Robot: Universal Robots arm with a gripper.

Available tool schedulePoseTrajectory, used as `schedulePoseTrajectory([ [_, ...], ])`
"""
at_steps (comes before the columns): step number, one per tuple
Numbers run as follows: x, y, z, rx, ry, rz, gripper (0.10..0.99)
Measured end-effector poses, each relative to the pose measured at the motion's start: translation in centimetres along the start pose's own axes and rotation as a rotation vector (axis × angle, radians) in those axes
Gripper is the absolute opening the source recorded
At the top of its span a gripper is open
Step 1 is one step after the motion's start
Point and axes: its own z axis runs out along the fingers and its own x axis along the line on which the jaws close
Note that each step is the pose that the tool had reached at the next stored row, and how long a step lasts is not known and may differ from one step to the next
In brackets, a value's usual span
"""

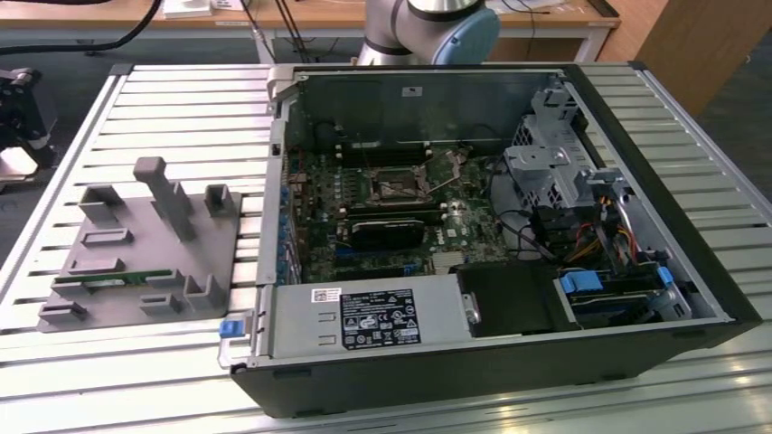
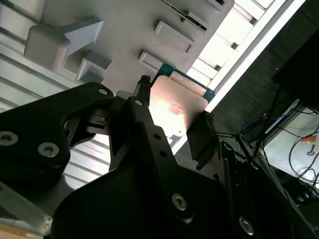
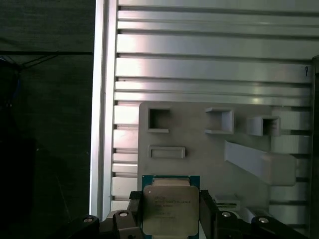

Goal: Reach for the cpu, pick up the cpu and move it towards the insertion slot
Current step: 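Pick up the cpu and move it towards the insertion slot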

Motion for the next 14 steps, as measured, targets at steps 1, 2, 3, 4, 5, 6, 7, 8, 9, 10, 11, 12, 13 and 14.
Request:
schedulePoseTrajectory([
  [1, 0.0, 0.01, -0.13, 0.0, 0.0001, 0.0, 0.541],
  [2, 0.0, 0.02, -0.25, 0.001, 0.0001, 0.0, 0.541],
  [3, 0.0, 0.03, -0.36, 0.001, 0.0001, 0.0, 0.541],
  [4, 0.0, 0.04, -0.48, 0.002, 0.0002, 0.0, 0.541],
  [5, 0.0, 0.05, -0.59, 0.002, 0.0001, 0.0, 0.541],
  [6, 0.0, 0.05, -0.7, 0.002, 0.0001, 0.0, 0.541],
  [7, 0.0, 0.06, -0.82, 0.002, 0.0002, 0.0, 0.541],
  [8, 0.0, 0.07, -0.92, 0.003, 0.0001, 0.0, 0.541],
  [9, 0.0, 0.08, -1.03, 0.003, 0.0002, 0.0, 0.541],
  [10, 0.0, 0.09, -1.15, 0.003, 0.0002, 0.0, 0.541],
  [11, 0.0, 0.1, -1.26, 0.003, 0.0001, 0.0, 0.541],
  [12, 0.0, 0.11, -1.39, 0.003, 0.0001, 0.0, 0.541],
  [13, 0.0, 0.11, -1.53, 0.004, 0.0002, 0.0, 0.541],
  [14, 0.0, 0.12, -1.7, 0.004, 0.0001, 0.0, 0.541],
])
